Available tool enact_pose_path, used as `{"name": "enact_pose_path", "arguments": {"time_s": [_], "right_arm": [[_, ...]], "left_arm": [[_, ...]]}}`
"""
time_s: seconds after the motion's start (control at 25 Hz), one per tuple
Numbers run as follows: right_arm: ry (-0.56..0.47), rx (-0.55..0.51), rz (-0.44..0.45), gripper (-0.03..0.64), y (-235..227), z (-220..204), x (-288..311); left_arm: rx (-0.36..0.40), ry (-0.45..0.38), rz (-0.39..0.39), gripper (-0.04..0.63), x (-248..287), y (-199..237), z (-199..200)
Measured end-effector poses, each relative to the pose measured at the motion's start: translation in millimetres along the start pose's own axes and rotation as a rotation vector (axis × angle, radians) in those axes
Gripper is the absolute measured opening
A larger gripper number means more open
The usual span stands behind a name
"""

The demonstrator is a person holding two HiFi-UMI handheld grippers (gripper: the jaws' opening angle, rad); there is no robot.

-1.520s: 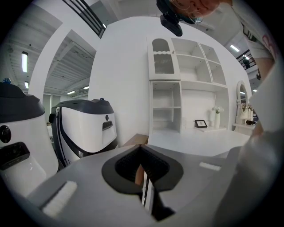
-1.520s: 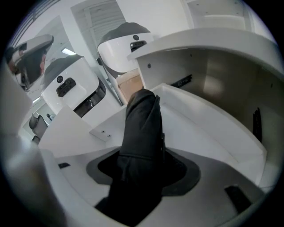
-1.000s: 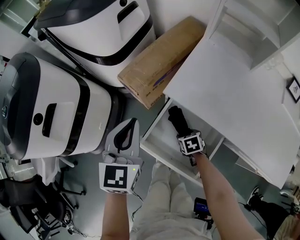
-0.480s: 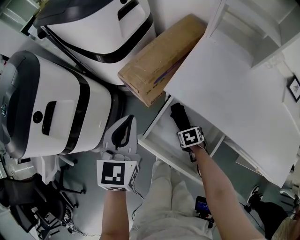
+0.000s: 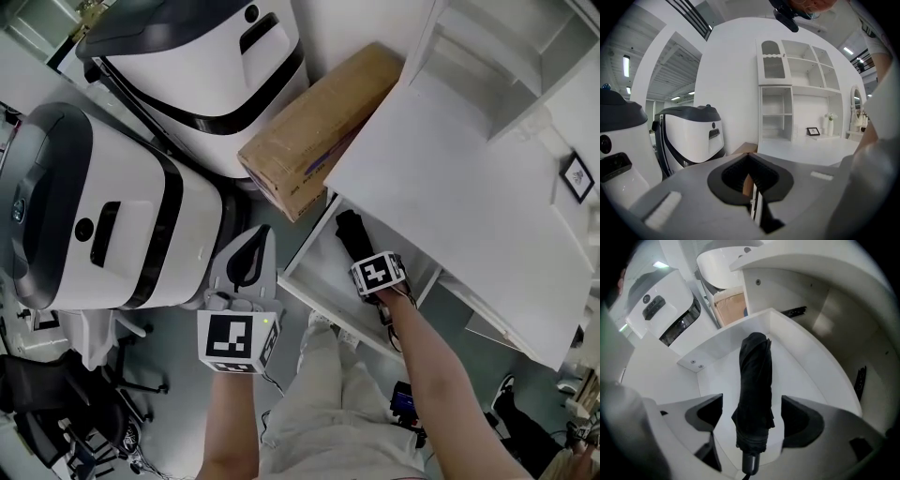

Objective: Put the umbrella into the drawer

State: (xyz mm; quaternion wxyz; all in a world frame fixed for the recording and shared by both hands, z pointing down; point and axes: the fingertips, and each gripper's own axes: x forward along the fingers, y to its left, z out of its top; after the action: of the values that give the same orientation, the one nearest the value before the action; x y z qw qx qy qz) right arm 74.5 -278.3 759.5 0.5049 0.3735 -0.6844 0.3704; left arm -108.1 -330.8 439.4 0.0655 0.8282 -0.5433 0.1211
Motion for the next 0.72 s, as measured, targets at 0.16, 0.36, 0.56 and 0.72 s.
{"name": "enact_pose_path", "arguments": {"time_s": [0.16, 0.36, 0.56, 0.72], "right_arm": [[-0.036, -0.025, -0.007, 0.356, 3, 12, -22], [-0.076, -0.076, -0.029, 0.356, 8, 18, -47], [-0.082, -0.144, -0.017, 0.354, 15, 23, -69], [-0.159, -0.187, -0.011, 0.351, 19, 39, -90]], "left_arm": [[0.005, -0.026, 0.0, 0.008, -6, -3, 15], [0.004, -0.053, 0.005, 0.008, -15, -2, 32], [0.024, -0.076, 0.004, 0.008, -21, -3, 46], [0.029, -0.099, 0.0, 0.008, -24, -6, 56]]}}
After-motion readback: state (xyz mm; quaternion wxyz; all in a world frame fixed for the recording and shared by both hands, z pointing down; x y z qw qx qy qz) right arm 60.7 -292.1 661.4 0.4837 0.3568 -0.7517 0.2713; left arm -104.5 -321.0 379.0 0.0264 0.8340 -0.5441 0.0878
